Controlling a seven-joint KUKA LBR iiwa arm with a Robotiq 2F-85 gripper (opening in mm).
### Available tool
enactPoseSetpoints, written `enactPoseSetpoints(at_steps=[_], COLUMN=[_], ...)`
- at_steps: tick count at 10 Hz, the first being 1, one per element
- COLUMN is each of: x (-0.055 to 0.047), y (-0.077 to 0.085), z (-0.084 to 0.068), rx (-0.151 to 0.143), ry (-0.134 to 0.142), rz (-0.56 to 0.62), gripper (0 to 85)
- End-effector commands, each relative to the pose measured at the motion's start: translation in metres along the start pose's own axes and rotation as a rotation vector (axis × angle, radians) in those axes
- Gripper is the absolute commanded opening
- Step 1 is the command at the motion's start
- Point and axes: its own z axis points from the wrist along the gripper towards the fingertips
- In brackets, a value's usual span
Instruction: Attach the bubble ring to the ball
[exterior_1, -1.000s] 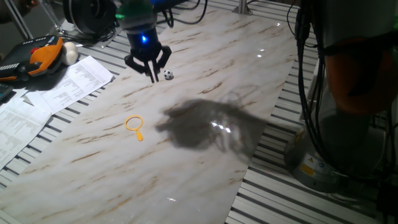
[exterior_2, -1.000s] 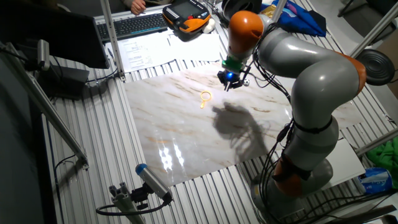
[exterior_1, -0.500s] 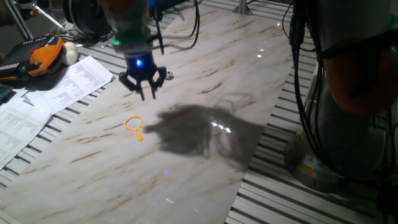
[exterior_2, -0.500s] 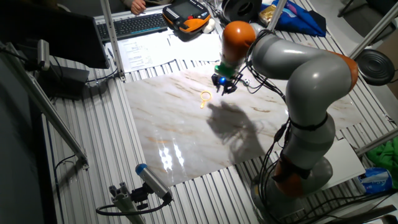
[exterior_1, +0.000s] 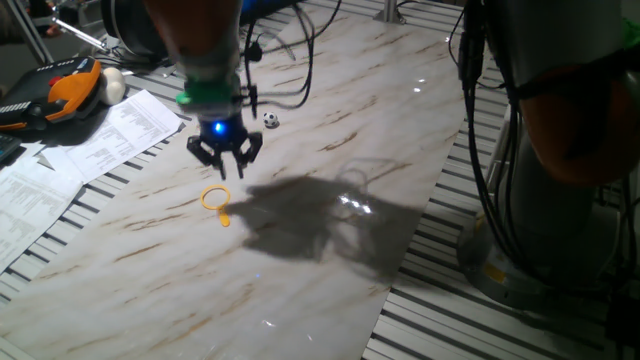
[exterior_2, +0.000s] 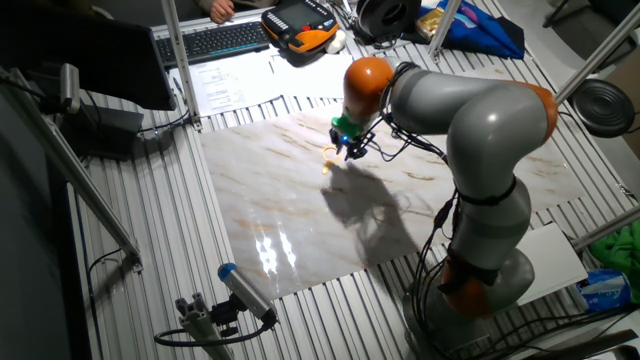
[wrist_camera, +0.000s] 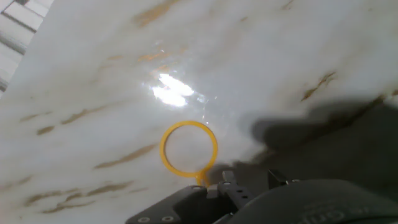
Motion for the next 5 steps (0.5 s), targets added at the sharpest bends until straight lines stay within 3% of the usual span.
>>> enactPoseSetpoints(at_steps=[1, 3, 5], x=[0.0011, 0.0067, 0.0082], y=[0.0022, 0.0036, 0.0022], z=[0.0028, -0.0010, -0.0024], rx=[-0.003, 0.001, 0.022], ry=[0.002, 0.003, -0.019], rz=[0.006, 0.006, 0.000], gripper=[51.0, 51.0, 51.0])
